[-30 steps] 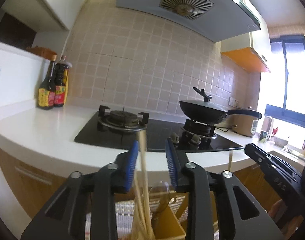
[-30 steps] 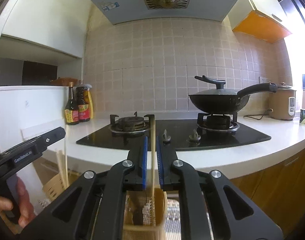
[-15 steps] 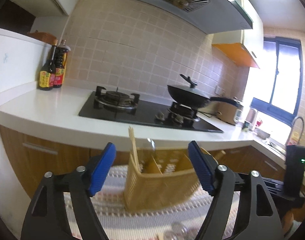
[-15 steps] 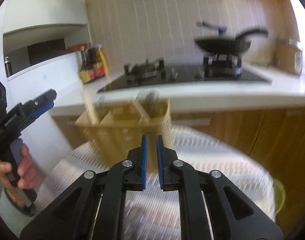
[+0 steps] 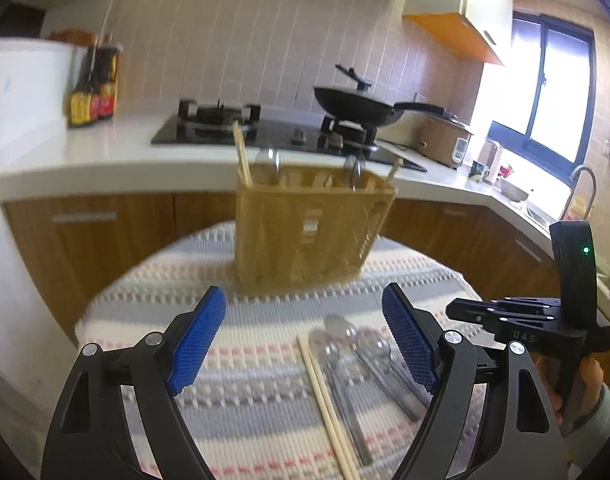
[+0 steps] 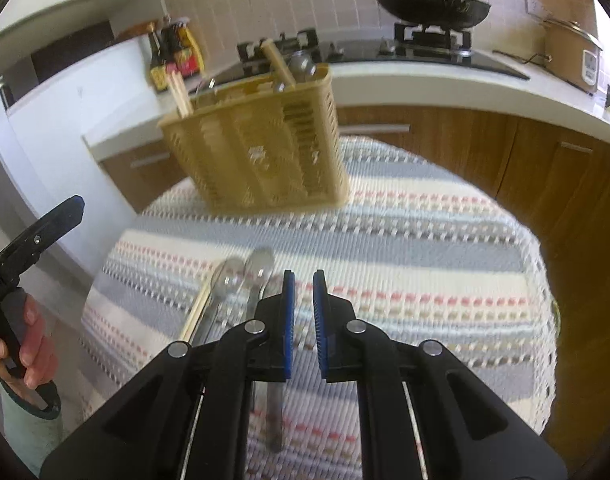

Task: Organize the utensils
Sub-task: 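Move both grippers back down over the remaining spoons and chopstick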

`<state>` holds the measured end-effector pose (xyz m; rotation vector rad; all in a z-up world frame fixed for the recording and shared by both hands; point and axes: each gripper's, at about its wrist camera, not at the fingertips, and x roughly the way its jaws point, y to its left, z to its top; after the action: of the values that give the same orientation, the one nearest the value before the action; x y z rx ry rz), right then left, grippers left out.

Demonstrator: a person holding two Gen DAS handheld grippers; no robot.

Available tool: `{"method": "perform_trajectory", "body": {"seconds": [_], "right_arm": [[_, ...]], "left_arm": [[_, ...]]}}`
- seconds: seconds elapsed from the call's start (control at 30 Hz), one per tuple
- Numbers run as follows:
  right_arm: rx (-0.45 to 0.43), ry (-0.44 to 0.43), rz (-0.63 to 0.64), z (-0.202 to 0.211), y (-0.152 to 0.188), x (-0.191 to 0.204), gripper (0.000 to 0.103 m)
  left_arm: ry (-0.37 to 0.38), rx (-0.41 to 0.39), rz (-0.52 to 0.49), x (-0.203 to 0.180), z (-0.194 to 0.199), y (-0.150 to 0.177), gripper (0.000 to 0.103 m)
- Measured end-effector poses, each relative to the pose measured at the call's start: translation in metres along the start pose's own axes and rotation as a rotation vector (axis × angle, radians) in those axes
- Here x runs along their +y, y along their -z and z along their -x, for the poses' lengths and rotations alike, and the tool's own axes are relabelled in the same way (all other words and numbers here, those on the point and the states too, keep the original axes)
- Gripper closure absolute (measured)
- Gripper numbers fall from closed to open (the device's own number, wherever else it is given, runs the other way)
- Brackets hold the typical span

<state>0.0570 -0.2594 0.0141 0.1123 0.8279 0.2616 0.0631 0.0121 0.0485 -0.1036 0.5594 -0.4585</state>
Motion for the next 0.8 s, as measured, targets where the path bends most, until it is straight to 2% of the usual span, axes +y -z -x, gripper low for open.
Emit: {"method": "perform_trajectory", "body": {"seconds": [0.1,0.17,0.23,0.27,0.3,0.4,0.5,0.6,0.7,0.8], "right_arm": [[0.012,-0.017,0.001,0.001,0.008,0.005,0.095],[0.018,-0.031,-0.004,0.003,0.013,0.008,0.086],[0.016,-0.042,-0.015,0.006,0.015,0.009,0.06],[0.003,-0.047,-0.02,0.008,0.018,0.009,0.054],[-0.006,-0.045,-0.017,0.01,0.019,0.01,0.053],[0.016,-0.008,0.019,0.008,0.023,0.017,0.053],[0.078,0.028,0.059,-0.001,0.025,0.023,0.053],[0.144,0.074,0.093,-0.016,0.027,0.025,0.053],[0.193,0.053,0.093,-0.029,0.029,0.021,0.053],[0.213,0.054,0.109,-0.038,0.029,0.022,0.059]], "left_arm": [[0.011,0.026,0.032,0.007,0.001,0.009,0.024],[0.028,0.048,0.048,0.01,0.002,0.015,0.021],[0.045,0.059,0.058,0.011,0.003,0.02,0.02],[0.045,0.064,0.059,0.011,0.003,0.022,0.02],[0.042,0.069,0.056,0.01,0.002,0.023,0.02],[0.014,0.105,0.041,0.006,-0.004,0.028,0.02],[-0.038,0.201,0.007,-0.001,-0.02,0.035,0.022],[-0.057,0.295,-0.02,-0.006,-0.039,0.042,0.031],[-0.03,0.369,-0.017,-0.008,-0.056,0.047,0.033],[-0.055,0.434,-0.033,-0.009,-0.071,0.054,0.039]]}}
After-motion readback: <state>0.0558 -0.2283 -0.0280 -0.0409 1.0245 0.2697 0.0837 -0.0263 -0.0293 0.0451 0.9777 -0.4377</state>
